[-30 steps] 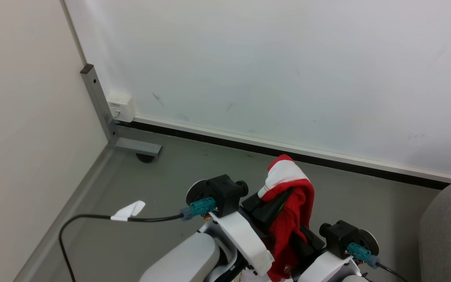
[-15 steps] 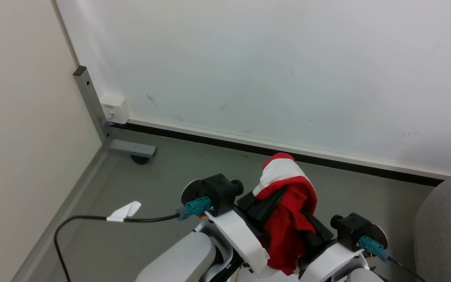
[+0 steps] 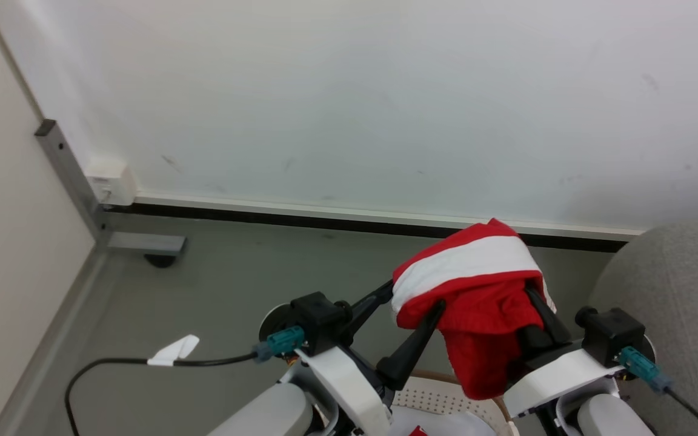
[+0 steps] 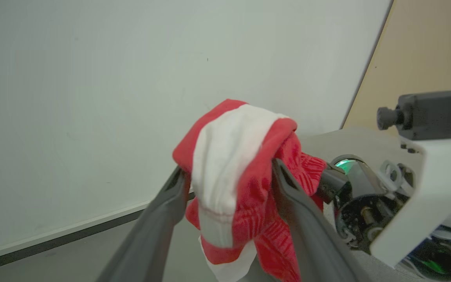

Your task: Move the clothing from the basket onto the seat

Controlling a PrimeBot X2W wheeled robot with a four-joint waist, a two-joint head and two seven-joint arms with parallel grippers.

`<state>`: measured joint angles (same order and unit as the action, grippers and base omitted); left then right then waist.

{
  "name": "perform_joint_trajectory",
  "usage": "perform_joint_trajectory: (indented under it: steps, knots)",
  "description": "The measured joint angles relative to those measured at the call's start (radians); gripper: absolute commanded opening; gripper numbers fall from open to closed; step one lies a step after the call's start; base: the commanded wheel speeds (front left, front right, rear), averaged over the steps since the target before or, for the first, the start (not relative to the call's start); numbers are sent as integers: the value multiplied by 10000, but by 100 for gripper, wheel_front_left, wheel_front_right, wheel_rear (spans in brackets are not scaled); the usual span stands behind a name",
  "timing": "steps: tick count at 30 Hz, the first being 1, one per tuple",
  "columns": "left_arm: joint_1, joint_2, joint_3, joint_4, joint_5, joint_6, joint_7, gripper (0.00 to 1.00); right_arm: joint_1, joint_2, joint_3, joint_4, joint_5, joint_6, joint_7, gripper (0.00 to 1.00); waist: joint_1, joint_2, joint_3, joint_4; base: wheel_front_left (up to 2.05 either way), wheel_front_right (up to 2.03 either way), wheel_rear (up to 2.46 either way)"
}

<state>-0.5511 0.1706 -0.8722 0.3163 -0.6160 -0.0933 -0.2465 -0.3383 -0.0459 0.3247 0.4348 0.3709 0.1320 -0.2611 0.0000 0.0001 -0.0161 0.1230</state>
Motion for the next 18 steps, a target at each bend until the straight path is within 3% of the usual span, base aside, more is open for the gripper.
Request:
perform_joint_trajectory:
  steps: [10,18]
  knots:
    - [436,253,-194,-320,182,-104,-104,100,98,-31,-1321,-698,-502,-2,0,0,0,0,203,-1687,0,0,0]
    - [556,313,-2,-510,608,-52,-167,100,325,-84,-1722,-1149,-779,-2,0,0,0,0,424,-3183,0,0,0]
